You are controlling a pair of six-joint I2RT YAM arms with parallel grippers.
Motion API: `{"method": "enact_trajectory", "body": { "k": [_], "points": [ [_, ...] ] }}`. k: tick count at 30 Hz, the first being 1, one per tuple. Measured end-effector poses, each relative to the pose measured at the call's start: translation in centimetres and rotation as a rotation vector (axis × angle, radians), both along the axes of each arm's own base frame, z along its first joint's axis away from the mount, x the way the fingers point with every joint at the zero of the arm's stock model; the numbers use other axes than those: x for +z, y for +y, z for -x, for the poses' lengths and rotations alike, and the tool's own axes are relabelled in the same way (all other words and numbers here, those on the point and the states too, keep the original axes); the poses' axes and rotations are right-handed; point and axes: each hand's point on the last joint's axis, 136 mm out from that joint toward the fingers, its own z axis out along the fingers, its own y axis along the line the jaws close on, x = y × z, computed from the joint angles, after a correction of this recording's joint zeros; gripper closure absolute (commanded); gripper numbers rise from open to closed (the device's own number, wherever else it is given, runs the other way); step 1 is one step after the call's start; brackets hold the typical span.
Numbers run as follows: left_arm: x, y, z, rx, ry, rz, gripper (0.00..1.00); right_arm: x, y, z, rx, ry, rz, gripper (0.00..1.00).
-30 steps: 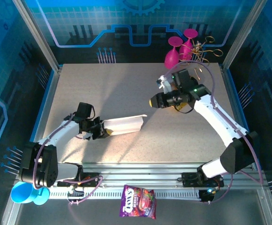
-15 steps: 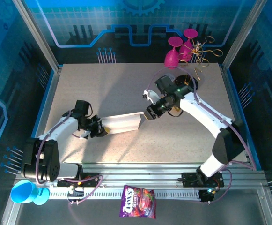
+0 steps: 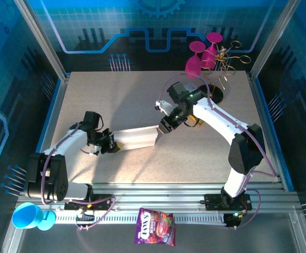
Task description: Fold the paper box
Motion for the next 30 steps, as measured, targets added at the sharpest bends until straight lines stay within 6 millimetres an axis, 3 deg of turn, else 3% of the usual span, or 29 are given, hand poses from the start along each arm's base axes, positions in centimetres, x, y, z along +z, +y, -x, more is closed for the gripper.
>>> {"method": "enact_trajectory", "body": {
  "k": [6,19,30],
  "points": [
    [0.0,0.0,0.0,-0.004,-0.003,-0.001,1.00,-0.1,0.5,-0.8,0.002,-0.028,0.026,0.55],
    [-0.1,0.0,-0.2,-0.003,0.004,0.004,1.00,-0.7,0.9,-1.0,0.014,0.000,0.031,0.79],
    [-0.1,0.0,-0.4,-0.005,0.005,0.007,1.00,-0.8,1.4,-0.9,0.014,0.023,0.019,0.91]
  ]
}}
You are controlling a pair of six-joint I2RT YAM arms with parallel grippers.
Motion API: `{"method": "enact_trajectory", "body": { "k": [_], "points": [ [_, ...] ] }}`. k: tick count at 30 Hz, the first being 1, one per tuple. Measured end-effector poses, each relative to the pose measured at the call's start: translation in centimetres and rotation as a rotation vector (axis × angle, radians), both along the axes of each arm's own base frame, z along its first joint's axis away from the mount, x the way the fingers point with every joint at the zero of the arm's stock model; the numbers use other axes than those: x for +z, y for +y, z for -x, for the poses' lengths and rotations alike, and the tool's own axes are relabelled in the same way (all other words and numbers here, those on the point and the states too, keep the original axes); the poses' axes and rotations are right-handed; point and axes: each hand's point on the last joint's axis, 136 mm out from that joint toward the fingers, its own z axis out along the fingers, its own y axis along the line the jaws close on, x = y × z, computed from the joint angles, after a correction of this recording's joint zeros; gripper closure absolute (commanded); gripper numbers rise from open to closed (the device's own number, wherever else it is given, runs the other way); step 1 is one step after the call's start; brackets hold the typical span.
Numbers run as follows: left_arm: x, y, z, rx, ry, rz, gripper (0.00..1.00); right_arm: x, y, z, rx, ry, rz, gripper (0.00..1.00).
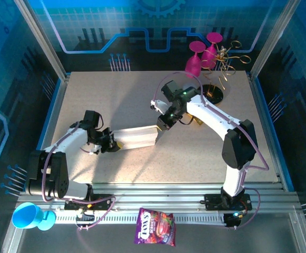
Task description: Fold the paper box
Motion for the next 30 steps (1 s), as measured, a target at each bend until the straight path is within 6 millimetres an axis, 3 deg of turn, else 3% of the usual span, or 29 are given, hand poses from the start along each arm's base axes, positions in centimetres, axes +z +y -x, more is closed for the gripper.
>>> {"method": "enact_trajectory", "body": {
  "k": [6,30],
  "points": [
    [-0.04,0.03,-0.01,0.001,0.002,0.001,1.00,0.02,0.06,0.05,-0.020,0.012,-0.002,1.00],
    [-0.05,0.09,-0.04,0.005,0.003,0.003,1.00,0.25,0.69,0.63,-0.393,0.118,0.001,1.00]
  ]
}}
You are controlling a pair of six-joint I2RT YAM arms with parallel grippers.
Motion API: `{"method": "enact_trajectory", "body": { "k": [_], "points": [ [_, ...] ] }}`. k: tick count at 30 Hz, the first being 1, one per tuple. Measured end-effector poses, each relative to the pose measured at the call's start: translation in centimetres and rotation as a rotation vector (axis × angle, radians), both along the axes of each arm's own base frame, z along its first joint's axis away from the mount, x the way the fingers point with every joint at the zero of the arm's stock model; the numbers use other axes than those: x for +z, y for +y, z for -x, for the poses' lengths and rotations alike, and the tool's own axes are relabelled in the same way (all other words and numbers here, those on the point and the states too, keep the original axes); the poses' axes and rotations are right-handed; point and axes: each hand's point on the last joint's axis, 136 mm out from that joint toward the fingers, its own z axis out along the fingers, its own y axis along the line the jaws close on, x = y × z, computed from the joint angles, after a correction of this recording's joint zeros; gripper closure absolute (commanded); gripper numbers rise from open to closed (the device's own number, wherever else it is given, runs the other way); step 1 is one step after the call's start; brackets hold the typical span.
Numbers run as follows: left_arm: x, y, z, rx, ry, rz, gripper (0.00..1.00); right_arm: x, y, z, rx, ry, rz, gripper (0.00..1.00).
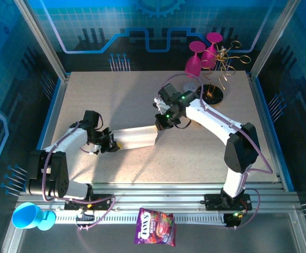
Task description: Fold the paper box
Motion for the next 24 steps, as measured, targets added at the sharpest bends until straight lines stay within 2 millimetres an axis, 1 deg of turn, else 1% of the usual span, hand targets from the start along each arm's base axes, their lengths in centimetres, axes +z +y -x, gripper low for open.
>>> {"method": "enact_trajectory", "body": {
  "k": [10,24],
  "points": [
    [0.00,0.00,0.00,0.003,0.002,0.001,1.00,-0.02,0.13,-0.09,-0.089,0.019,-0.021,1.00],
    [0.02,0.01,-0.07,0.006,0.001,0.002,1.00,0.04,0.35,-0.12,-0.164,0.044,-0.042,1.00]
  ]
}}
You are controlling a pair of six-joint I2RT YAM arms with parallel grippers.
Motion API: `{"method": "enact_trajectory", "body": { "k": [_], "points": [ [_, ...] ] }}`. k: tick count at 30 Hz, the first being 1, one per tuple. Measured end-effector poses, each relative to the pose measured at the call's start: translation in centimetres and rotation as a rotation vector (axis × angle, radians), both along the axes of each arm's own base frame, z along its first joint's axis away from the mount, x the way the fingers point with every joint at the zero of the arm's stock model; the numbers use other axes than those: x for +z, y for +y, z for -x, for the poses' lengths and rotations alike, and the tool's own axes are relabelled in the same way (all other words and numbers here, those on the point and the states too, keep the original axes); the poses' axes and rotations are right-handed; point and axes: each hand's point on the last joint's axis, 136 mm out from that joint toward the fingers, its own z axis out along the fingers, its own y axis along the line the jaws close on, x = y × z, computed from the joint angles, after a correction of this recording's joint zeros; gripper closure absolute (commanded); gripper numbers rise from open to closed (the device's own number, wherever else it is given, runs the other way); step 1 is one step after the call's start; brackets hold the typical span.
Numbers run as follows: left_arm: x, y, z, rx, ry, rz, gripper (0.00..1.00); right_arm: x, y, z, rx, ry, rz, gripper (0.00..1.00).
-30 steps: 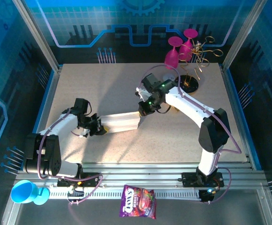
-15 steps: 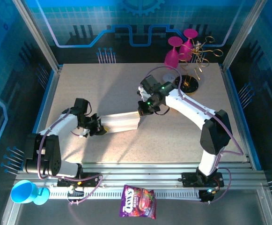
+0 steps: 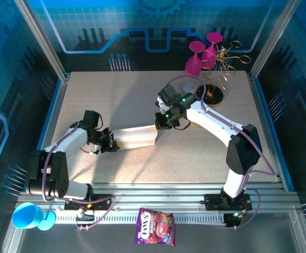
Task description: Fold the paper box
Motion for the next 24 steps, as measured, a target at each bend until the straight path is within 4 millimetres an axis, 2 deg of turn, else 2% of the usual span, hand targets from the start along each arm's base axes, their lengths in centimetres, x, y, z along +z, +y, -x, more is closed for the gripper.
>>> {"method": "enact_trajectory", "body": {
  "k": [14,17,21,24],
  "points": [
    [-0.2,0.0,0.0,0.006,-0.002,0.008,1.00,-0.7,0.1,0.7,0.002,-0.068,-0.002,1.00],
    [-0.4,0.0,0.1,0.013,0.003,0.015,0.85,-0.7,0.2,0.4,0.006,-0.102,0.008,1.00],
    [-0.6,0.0,0.0,0.025,-0.001,0.022,0.50,-0.7,0.2,0.1,0.005,-0.139,0.033,1.00],
    [-1.2,0.3,0.0,0.033,-0.009,0.013,0.34,-0.7,0.4,-0.3,0.010,-0.157,0.052,1.00]
  ]
}}
